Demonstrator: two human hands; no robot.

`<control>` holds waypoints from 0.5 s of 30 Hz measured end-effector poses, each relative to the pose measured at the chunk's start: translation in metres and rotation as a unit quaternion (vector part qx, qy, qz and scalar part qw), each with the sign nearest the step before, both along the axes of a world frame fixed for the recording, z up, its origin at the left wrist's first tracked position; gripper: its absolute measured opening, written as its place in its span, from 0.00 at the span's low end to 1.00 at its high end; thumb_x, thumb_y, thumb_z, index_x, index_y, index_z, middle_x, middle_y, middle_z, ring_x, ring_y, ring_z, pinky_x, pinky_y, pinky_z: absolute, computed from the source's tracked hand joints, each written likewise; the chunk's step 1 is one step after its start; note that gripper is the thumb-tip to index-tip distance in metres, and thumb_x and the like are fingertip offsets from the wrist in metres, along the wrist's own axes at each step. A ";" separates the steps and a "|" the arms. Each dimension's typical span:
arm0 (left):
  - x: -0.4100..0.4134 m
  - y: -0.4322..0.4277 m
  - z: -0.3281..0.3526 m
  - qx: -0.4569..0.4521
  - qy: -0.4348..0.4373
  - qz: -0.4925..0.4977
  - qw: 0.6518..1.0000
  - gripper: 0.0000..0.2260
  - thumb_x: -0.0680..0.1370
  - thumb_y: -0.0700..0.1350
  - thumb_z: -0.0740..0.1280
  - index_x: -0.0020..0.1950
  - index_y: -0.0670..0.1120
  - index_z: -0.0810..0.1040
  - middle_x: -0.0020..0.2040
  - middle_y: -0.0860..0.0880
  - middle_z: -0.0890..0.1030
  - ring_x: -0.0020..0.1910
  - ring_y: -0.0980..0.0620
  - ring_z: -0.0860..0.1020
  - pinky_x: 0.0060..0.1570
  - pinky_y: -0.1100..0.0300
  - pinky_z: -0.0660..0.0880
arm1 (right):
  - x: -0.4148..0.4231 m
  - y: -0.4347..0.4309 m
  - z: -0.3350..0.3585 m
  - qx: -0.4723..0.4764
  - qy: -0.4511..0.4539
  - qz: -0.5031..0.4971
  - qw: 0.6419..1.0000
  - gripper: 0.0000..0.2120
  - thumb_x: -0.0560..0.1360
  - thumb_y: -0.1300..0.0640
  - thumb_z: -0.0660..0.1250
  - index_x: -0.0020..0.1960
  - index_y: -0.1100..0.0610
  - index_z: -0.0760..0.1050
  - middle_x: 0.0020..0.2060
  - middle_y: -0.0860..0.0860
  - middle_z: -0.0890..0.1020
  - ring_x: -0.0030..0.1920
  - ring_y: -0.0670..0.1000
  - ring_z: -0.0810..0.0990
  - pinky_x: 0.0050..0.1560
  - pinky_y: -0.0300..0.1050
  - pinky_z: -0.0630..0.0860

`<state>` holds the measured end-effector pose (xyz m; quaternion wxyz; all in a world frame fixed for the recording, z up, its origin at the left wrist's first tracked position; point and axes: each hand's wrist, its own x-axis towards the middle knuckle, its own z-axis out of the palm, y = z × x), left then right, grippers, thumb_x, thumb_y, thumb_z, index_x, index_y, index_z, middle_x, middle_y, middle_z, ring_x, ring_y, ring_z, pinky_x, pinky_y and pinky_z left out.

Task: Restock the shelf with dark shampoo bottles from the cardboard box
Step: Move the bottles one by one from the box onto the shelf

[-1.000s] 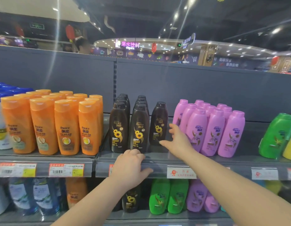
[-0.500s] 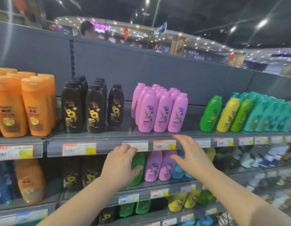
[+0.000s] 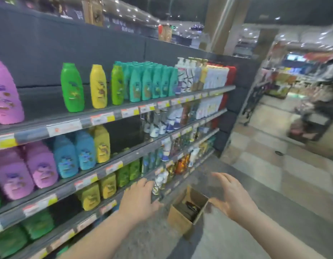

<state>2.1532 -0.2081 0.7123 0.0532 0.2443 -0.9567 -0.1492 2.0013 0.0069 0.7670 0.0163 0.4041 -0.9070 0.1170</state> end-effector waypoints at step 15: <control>-0.213 0.086 -0.083 0.048 -0.112 -0.066 0.990 0.34 0.70 0.65 0.63 0.71 0.51 0.59 0.69 0.50 0.66 0.68 0.48 0.64 0.67 0.49 0.63 | -0.162 0.093 -0.078 0.096 -0.069 -0.100 0.988 0.35 0.72 0.43 0.66 0.73 0.47 0.53 0.71 0.47 0.62 0.72 0.51 0.58 0.69 0.48 0.62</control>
